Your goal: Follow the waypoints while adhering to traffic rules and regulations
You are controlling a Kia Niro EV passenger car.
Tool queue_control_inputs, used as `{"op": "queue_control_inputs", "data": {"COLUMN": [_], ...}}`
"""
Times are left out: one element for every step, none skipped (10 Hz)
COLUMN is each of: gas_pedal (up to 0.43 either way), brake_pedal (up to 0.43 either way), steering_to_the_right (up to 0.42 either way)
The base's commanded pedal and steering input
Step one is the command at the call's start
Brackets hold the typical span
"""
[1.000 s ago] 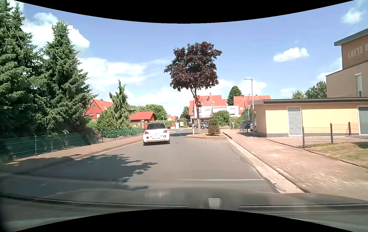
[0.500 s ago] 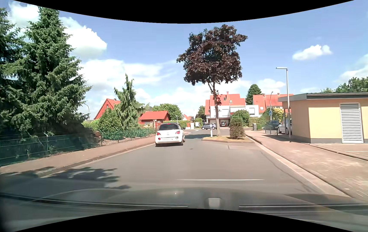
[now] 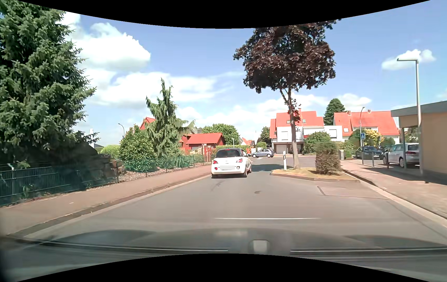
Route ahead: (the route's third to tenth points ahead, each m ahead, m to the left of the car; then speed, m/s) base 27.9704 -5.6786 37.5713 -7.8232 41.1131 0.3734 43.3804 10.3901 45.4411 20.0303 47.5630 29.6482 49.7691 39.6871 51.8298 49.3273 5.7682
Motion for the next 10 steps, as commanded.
{"op": "queue_control_inputs", "data": {"gas_pedal": [0.067,0.067,0.067,0.067,0.067,0.067,0.067,0.067,0.067,0.067], "brake_pedal": [0.006,0.006,0.006,0.006,0.006,0.006,0.006,0.006,0.006,0.006], "steering_to_the_right": [-0.093,-0.084,-0.074,-0.059,-0.050,-0.043,-0.036,-0.024,-0.013,0.003]}}
